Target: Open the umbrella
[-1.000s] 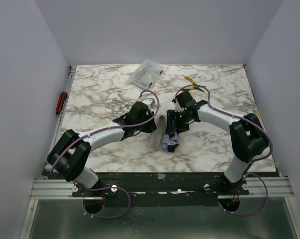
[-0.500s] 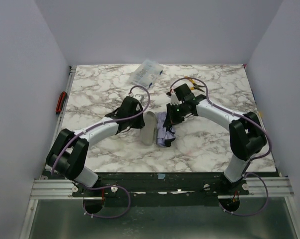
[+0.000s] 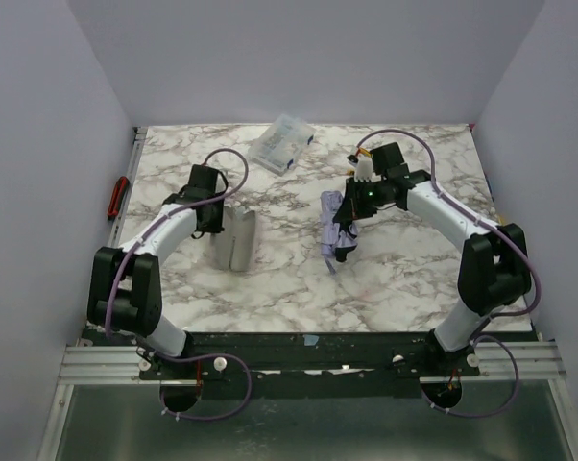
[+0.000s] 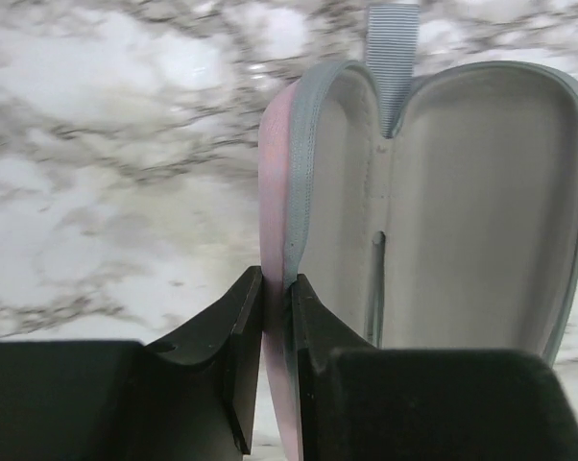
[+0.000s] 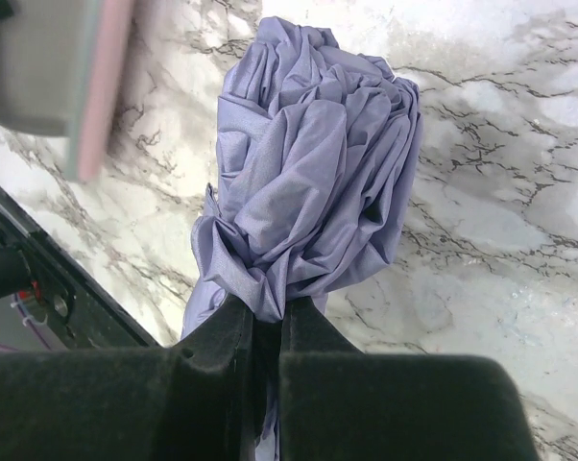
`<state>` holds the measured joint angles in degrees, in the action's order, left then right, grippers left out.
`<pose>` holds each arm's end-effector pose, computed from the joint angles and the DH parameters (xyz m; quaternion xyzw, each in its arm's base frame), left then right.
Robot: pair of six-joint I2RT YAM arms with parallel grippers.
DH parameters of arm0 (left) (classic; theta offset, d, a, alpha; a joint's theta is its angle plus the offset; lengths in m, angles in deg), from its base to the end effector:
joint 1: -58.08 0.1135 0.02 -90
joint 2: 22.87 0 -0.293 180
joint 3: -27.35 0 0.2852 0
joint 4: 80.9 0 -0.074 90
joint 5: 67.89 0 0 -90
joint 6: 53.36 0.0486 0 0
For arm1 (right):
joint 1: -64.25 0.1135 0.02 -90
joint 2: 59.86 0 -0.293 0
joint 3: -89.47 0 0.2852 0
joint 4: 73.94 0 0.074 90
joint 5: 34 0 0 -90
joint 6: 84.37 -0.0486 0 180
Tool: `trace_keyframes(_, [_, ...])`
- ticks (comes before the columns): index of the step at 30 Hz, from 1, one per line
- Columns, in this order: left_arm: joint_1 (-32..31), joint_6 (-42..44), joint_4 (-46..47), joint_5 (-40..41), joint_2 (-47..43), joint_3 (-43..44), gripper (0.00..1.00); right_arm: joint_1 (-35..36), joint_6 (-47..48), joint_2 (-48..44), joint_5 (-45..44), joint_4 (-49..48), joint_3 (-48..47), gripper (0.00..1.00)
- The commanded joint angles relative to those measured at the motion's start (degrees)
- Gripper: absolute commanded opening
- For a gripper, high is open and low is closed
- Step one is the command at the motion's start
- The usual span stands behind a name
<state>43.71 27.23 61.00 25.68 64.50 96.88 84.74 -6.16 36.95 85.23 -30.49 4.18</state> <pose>0.3366 -0.0831 0.2173 0.0322 0.9552 -0.0312 0.2926 0.3673 0.1626 0.2522 -0.1457 0.9144 0.3121 0.2128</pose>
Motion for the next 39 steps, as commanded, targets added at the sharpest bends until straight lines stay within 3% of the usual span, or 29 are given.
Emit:
trace_keyframes(1, [8.7,11.0,-8.7,4.8,1.1,2.6,0.0,-0.3,3.3,-3.0,3.3,0.1,0.2,0.01])
trace_keyframes(10, [29.8,32.5,-1.1,10.7,-0.6,-3.0,0.0,-1.3,6.4,-4.5,3.9,1.0,2.4,0.01])
trace_keyframes(16, [38.7,37.5,0.8,9.1,0.1,-1.5,0.07,-1.4,7.9,-4.6,6.4,1.2,2.3,0.01])
trace_keyframes(20, [38.4,34.4,-4.2,1.0,-2.7,1.2,0.33,-1.3,12.7,-4.0,12.4,3.3,0.2,0.01])
trace_keyframes(25, [37.6,32.3,-8.3,-3.3,-4.4,3.1,0.65,-1.4,13.2,-5.3,13.9,2.0,-0.8,0.01])
trace_keyframes(27, [37.6,32.6,-10.0,-6.8,-6.1,4.6,0.85,-1.4,13.1,-5.8,14.7,1.8,-1.7,0.01])
trace_keyframes(29, [37.4,32.1,-10.2,-10.5,-9.2,6.4,0.98,-1.6,13.1,-6.6,15.4,1.7,-2.5,0.01])
trace_keyframes(36, [30.6,26.1,-17.0,-42.1,-17.2,19.8,0.98,-1.9,2.8,-12.3,18.4,-10.1,-1.6,0.01])
trace_keyframes(39, [23.9,17.9,-12.8,-55.7,-19.8,19.5,0.98,-2.0,-2.1,-14.4,21.1,-16.6,-1.3,0.01])
